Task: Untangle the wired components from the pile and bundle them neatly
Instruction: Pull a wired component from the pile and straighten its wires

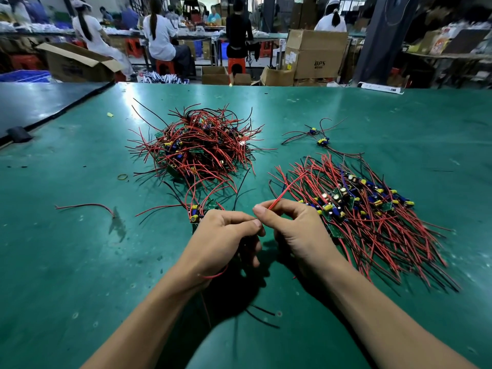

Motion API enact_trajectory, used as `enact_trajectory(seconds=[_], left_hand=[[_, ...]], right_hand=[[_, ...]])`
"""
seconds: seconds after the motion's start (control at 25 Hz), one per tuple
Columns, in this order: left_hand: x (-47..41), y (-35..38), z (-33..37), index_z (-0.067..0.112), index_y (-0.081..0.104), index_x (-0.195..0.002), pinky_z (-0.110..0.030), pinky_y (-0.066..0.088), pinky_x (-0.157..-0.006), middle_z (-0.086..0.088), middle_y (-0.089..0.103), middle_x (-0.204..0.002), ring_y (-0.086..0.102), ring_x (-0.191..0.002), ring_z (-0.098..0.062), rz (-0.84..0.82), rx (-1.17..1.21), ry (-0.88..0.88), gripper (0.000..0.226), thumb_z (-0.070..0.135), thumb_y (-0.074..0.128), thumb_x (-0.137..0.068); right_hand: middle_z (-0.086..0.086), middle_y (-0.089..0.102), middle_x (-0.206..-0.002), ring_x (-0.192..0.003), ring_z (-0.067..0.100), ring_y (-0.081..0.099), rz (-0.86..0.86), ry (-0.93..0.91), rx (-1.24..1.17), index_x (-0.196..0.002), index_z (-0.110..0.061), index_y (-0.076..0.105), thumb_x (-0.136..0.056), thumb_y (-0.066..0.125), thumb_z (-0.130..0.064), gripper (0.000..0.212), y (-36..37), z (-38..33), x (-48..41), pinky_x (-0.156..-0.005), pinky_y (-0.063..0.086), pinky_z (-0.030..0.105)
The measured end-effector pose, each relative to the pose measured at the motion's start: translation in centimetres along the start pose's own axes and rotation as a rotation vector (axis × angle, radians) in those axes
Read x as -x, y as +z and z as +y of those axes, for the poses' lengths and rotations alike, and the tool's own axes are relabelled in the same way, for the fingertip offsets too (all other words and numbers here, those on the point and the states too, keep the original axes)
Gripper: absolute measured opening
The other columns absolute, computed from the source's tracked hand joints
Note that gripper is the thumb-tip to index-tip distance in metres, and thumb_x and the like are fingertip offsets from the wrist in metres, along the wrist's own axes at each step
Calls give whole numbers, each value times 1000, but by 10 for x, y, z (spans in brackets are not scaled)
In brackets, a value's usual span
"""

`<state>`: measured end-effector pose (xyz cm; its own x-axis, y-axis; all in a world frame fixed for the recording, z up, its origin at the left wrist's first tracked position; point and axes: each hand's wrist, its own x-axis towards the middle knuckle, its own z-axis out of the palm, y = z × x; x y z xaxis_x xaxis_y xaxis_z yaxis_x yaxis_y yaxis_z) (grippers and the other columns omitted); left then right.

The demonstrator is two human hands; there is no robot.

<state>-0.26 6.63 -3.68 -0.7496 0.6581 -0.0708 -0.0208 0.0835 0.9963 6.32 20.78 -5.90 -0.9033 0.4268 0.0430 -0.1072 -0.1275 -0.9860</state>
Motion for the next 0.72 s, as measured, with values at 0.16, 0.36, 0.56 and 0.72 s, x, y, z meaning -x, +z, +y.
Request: enact_trajectory(seconds=[0.16,0.36,0.56,0.72], left_hand=[[0,-2,5,-1,67,-69,-23,41,-45,-14,63,-58,58,-40,-26,-84,-33,8,26,10,61,-92],[3,0,9,1,69,-70,-28,48,-53,-16,66,-63,63,-48,-28,-139,-11,-21,25,11,61,-92],[-2,2,15,10,57,-83,-33,56,-67,-17,74,-86,73,-74,-29,62,324,-3,18,19,51,-98],[-2,3,20,12,52,-93,-31,57,-54,-9,75,-101,71,-68,-22,204,556,35,16,27,50,-99]], right_hand=[[-17,51,-44,-40,-2,44,282,-178,146,-73,-15,73,-87,77,-23,17,-12,-3,-14,-46,32,9],[-4,43,-54,-36,12,31,465,-120,32,-65,-15,67,-97,63,-36,39,-22,-11,-20,-40,25,20],[1,61,-64,-32,9,36,202,53,-89,-94,-7,69,-104,47,-38,39,-14,-17,-10,-35,29,16],[-1,67,-77,-42,10,49,-206,22,175,-105,-25,74,-82,81,-32,25,10,-8,16,-41,41,19]])
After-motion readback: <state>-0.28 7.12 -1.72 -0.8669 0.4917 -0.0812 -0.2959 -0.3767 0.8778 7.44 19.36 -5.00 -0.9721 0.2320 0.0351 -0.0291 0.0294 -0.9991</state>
